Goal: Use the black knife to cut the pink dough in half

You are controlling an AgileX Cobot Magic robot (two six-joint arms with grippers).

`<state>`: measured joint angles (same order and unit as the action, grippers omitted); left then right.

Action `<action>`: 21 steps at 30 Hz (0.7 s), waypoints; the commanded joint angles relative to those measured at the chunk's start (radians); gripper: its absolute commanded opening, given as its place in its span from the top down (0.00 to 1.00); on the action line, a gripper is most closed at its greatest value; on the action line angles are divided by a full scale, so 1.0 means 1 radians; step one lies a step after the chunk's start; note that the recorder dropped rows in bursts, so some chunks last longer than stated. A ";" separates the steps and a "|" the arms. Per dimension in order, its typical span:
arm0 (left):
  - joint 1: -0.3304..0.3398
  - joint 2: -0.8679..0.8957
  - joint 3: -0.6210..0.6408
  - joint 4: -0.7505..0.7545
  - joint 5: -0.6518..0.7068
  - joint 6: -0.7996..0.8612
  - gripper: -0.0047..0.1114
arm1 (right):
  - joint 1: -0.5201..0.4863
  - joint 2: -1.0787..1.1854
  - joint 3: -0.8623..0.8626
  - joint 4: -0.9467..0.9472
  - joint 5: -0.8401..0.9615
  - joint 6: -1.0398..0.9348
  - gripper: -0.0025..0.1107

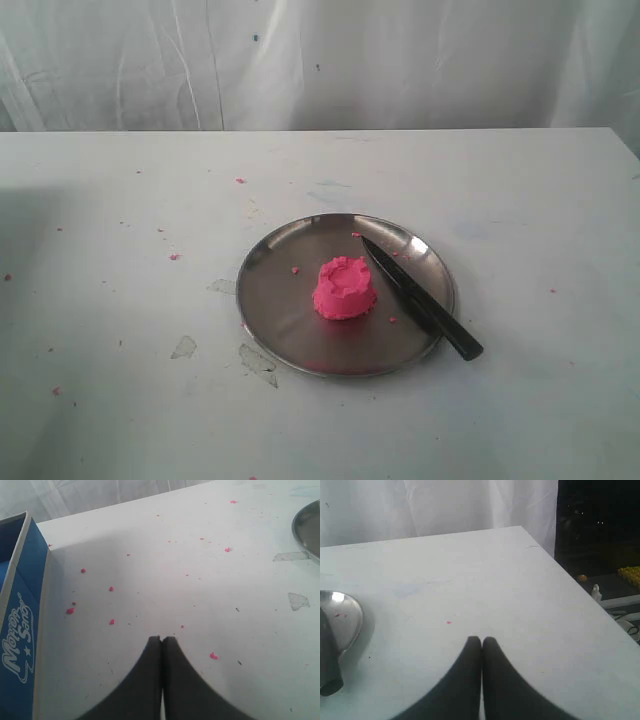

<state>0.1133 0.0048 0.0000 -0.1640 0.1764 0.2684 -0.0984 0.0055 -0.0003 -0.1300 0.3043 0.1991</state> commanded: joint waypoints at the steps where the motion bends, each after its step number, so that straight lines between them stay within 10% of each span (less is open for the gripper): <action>1: 0.002 -0.005 0.000 -0.006 -0.004 -0.002 0.96 | -0.002 -0.006 0.000 -0.002 -0.019 -0.038 0.98; 12: 0.002 -0.005 0.000 -0.006 -0.004 -0.002 0.96 | -0.002 -0.006 0.000 -0.002 -0.122 -0.065 0.98; 21: 0.002 -0.005 0.000 -0.006 -0.004 -0.002 0.96 | -0.002 -0.006 0.000 -0.002 -0.728 -0.065 0.98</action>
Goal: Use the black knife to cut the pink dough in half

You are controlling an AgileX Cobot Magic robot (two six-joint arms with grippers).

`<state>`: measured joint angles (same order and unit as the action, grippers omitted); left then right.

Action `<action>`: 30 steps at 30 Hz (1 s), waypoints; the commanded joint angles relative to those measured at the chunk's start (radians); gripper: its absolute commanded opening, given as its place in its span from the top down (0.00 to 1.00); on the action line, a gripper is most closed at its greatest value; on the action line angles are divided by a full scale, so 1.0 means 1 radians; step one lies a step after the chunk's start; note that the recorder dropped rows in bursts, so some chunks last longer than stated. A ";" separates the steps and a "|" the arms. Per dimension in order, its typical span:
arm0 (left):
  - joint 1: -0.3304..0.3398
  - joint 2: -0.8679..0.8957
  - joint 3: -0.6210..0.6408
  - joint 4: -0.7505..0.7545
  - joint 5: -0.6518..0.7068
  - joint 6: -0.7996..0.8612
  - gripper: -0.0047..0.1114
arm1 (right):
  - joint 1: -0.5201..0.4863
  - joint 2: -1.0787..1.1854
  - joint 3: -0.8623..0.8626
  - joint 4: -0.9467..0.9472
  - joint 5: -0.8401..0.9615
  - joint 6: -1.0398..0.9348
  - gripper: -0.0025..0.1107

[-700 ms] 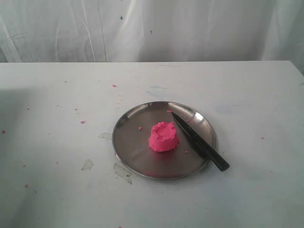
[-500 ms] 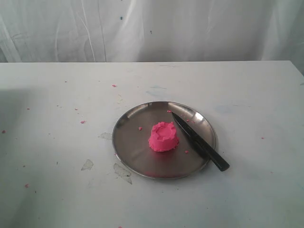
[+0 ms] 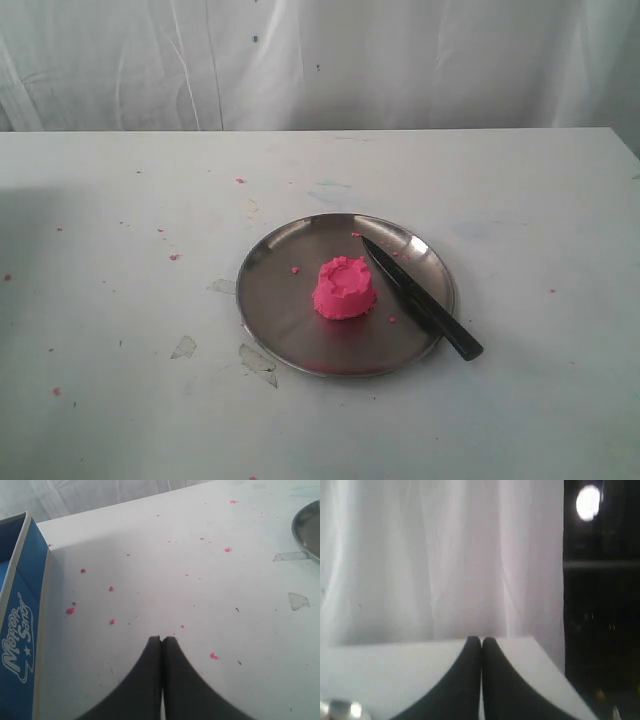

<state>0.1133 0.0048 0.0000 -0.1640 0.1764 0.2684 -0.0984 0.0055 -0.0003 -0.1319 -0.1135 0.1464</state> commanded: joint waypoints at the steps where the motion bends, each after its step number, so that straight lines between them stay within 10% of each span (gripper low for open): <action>1: 0.002 -0.005 0.000 -0.006 -0.004 -0.002 0.96 | -0.002 -0.006 0.000 0.000 -0.401 -0.012 0.98; 8: 0.002 -0.005 0.000 -0.006 -0.004 -0.002 0.96 | -0.002 -0.006 0.000 0.027 -0.808 0.006 0.98; 14: 0.002 -0.005 0.000 -0.006 -0.004 -0.002 0.96 | -0.002 -0.006 -0.050 -0.052 -0.584 0.349 0.98; 20: 0.002 -0.005 0.000 -0.006 -0.004 -0.002 0.96 | -0.002 0.027 -0.210 -0.515 -0.135 0.604 0.98; 30: 0.002 -0.005 0.000 -0.006 -0.004 -0.002 0.96 | 0.005 0.523 -0.311 -0.527 0.022 0.710 0.98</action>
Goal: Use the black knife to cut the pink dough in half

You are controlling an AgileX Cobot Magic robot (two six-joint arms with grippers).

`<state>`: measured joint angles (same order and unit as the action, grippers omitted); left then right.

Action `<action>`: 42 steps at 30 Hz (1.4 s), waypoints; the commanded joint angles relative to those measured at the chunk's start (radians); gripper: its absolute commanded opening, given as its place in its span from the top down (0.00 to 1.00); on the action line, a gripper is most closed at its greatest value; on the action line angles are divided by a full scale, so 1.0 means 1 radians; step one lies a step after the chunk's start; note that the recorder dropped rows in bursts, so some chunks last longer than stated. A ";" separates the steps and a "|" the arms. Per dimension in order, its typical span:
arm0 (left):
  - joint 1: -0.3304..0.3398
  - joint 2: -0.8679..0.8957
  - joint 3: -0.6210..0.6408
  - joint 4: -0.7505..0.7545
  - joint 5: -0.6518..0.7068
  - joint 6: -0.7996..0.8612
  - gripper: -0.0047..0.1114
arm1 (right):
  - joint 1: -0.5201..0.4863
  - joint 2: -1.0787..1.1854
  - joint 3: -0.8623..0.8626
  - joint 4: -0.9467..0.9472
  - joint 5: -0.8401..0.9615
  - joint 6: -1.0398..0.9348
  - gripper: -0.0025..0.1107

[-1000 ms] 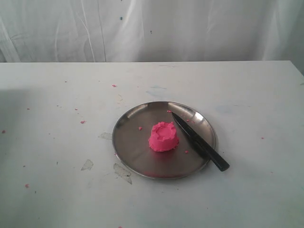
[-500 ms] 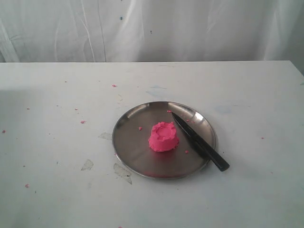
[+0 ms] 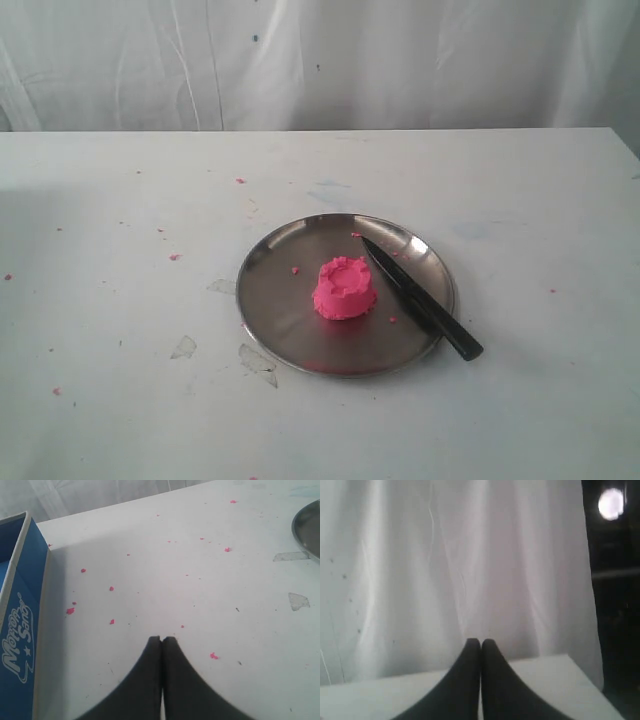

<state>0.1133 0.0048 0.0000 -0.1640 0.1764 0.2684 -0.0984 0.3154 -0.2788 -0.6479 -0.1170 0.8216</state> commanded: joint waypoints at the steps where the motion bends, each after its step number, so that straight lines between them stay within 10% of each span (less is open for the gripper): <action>1: 0.002 -0.005 0.000 -0.006 -0.004 -0.002 0.96 | 0.015 0.284 -0.044 -0.011 0.033 0.034 0.98; 14: 0.002 -0.005 0.000 -0.006 -0.004 -0.002 0.96 | 0.098 1.038 -0.284 0.003 0.324 -0.020 0.98; 24: -0.037 -0.005 0.000 -0.006 -0.004 -0.002 0.96 | 0.156 1.186 -0.663 0.648 1.170 -0.964 0.98; 30: -0.037 -0.005 0.000 -0.006 -0.004 -0.002 0.96 | 0.115 1.369 -0.726 1.053 1.089 -1.303 0.97; 36: -0.037 -0.005 0.000 -0.006 -0.004 -0.002 0.96 | 0.115 1.384 -0.726 1.157 1.030 -1.316 0.62; 42: -0.037 -0.005 0.000 -0.006 -0.004 -0.002 0.96 | 0.099 1.480 -0.805 1.411 1.198 -1.471 0.61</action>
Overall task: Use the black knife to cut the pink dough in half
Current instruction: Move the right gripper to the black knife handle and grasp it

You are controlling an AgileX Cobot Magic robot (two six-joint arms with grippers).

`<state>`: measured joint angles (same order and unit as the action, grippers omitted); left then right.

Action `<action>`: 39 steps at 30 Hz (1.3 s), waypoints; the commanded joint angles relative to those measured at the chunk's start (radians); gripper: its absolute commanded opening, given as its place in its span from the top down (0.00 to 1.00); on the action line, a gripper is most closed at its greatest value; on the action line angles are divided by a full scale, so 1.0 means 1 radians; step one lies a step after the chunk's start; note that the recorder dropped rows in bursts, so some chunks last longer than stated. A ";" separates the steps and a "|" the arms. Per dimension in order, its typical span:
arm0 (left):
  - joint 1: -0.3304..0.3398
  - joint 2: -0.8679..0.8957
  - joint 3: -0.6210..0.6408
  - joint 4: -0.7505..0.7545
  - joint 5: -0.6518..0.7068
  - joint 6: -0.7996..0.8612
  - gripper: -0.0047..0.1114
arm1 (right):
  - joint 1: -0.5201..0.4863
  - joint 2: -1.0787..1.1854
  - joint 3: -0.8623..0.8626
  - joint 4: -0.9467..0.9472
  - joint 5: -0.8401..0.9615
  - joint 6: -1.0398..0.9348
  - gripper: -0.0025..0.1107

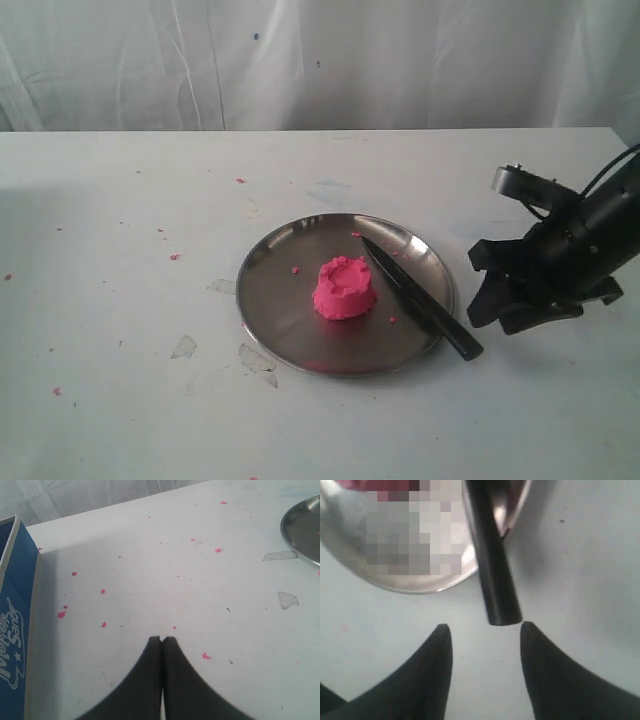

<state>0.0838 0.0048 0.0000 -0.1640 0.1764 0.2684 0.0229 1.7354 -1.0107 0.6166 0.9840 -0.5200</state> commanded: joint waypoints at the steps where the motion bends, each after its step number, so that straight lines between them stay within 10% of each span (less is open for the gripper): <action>1: -0.007 -0.005 0.000 -0.006 -0.004 -0.002 0.96 | -0.034 0.071 -0.090 0.156 0.102 -0.137 0.61; 7: -0.007 -0.005 0.000 -0.006 -0.004 -0.002 0.96 | -0.168 0.260 -0.116 0.338 0.236 -0.303 0.61; 39: -0.007 -0.005 0.000 -0.006 -0.004 -0.002 0.96 | -0.108 0.362 -0.081 0.319 0.237 -0.374 0.61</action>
<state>0.0838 0.0048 0.0000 -0.1640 0.1764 0.2684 -0.0881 2.1013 -1.0980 0.9399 1.2109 -0.8791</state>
